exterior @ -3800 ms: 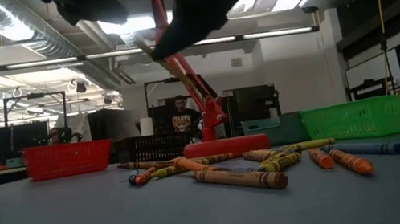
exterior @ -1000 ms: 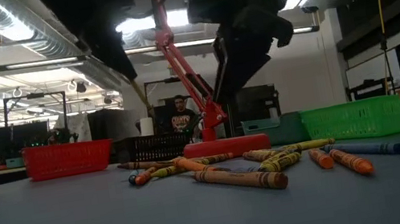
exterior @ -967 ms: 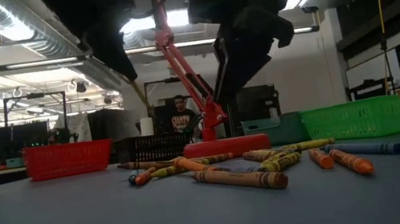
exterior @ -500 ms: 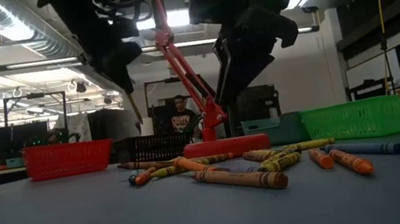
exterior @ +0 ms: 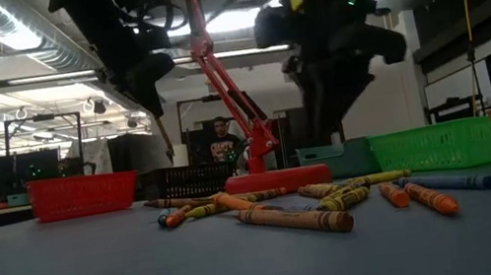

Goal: Sort crayons
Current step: Put the yellow crayon into the top left black bin

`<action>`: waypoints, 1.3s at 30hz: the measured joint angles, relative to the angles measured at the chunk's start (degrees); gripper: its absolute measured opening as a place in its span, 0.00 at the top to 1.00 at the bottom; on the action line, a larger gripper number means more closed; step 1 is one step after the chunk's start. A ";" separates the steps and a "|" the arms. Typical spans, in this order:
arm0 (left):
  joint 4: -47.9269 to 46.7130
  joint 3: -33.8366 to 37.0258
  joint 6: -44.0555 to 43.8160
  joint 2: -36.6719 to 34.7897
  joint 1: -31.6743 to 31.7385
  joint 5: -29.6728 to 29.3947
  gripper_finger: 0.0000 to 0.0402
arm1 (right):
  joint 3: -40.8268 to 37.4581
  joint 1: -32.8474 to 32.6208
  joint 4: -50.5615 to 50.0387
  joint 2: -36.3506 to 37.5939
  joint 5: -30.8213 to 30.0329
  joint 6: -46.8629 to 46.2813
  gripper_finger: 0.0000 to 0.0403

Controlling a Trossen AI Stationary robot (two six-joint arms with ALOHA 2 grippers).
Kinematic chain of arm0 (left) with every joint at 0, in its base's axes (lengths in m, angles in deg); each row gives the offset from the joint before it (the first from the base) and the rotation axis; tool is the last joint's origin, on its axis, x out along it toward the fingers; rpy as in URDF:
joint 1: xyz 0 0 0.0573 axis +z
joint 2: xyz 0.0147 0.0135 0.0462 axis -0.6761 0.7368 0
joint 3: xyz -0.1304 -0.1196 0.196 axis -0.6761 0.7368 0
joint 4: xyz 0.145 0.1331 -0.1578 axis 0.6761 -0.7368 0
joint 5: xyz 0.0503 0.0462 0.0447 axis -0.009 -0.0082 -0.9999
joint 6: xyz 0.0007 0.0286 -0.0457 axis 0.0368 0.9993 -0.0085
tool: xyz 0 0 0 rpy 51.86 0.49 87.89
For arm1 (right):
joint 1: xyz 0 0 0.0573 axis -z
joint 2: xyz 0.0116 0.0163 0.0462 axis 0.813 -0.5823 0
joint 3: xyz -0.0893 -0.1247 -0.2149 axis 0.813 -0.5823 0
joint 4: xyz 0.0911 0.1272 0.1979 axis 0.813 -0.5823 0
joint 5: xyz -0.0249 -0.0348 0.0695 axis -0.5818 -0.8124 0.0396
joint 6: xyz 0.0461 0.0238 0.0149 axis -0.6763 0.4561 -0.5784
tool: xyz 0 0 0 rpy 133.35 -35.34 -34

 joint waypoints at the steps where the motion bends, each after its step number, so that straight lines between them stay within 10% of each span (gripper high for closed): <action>1: 0.00 0.00 0.01 0.00 0.00 -0.02 0.96 | 0.00 0.00 -1.10 0.00 0.00 0.02 0.66; 11: 0.02 -0.01 -0.01 0.00 0.00 -0.03 0.80 | -1.50 0.00 -4.90 0.00 0.00 1.49 0.66; 39: 0.04 0.00 -0.23 0.00 0.00 -0.07 0.79 | -12.32 0.02 0.99 0.13 -1.84 3.06 0.66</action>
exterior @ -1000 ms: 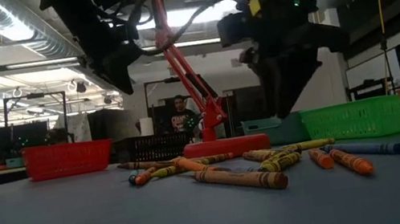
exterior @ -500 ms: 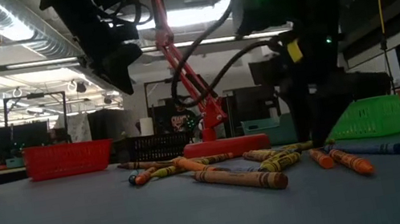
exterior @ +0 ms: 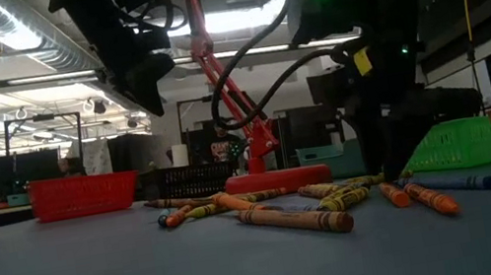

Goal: Sort crayons
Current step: Put the yellow crayon into the top left black bin

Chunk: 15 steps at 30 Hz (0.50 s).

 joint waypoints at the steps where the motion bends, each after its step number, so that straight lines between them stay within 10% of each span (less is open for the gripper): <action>1: 0.00 -0.01 0.00 0.00 0.00 0.00 0.79 | 0.00 0.00 0.00 0.00 0.04 -0.01 0.66; 15: 0.00 -0.01 0.01 0.00 0.00 0.00 0.79 | -0.02 -0.02 -0.25 -0.07 1.13 -2.34 0.66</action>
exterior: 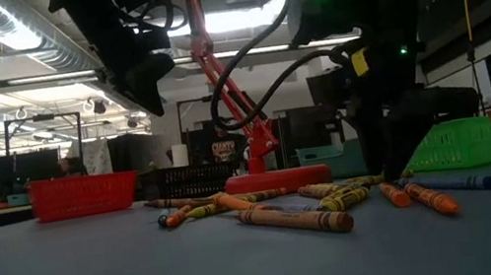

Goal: Sort crayons
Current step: Put the yellow crayon into the top left black bin, then put the yellow crayon into the middle right green bin

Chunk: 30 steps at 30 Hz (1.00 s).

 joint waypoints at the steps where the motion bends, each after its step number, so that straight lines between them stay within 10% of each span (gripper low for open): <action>1: 0.02 -0.01 -0.01 0.00 0.00 0.00 0.79 | 0.01 0.00 -0.01 -0.02 -0.08 0.00 0.66; 30: 0.01 -0.01 -0.01 0.00 0.00 0.00 0.79 | 1.47 -0.07 -0.53 -0.24 -2.66 2.18 0.66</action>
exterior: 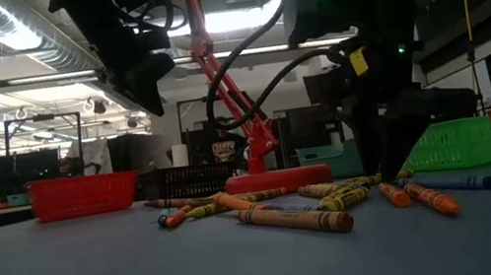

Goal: Sort crayons
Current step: Put the yellow crayon into the middle right green bin

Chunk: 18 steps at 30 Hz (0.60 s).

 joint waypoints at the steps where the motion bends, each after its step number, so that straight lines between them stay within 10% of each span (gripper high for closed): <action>1: 0.01 0.01 0.00 0.00 0.00 0.00 0.79 | 0.37 0.00 -0.57 0.00 0.05 -0.14 0.66; 18: -0.01 0.02 -1.33 0.00 -0.02 0.02 0.79 | 3.08 0.02 -2.48 0.00 6.91 -0.72 0.66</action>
